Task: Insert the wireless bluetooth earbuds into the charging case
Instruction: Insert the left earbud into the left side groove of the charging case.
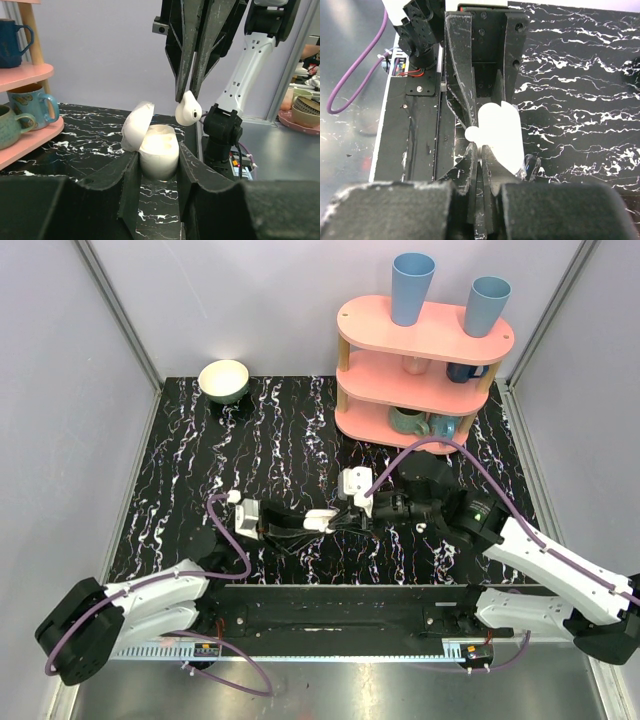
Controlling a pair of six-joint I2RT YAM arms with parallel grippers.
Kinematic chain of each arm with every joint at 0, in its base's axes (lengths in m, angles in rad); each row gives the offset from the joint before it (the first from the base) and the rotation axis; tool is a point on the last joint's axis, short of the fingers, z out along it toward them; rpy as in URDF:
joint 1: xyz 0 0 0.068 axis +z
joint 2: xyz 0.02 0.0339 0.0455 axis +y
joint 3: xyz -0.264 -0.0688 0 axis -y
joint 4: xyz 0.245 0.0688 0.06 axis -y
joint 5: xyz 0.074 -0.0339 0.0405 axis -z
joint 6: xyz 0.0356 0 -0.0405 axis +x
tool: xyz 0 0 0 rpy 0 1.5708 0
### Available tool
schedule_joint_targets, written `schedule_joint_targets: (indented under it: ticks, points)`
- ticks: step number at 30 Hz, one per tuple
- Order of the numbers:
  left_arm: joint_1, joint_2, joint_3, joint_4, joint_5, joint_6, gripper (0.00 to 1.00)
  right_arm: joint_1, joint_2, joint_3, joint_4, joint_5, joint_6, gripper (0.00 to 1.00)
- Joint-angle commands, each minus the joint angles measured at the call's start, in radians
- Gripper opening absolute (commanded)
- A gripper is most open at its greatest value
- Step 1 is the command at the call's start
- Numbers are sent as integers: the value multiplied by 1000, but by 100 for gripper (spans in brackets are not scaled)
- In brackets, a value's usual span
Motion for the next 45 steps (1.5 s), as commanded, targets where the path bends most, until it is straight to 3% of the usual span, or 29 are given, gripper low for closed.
schedule_joint_targets:
  ticks: [1,31,45]
  points:
    - [-3,19,49,103,76,-27,0,36,7,63,7,79,-58,0]
    - [-3,24,60,96,101,-57,0,184,136,134,-110,304,-183,0]
    - [-5,14,57,74,96,-46,0,204,133,129,-73,404,-157,0]
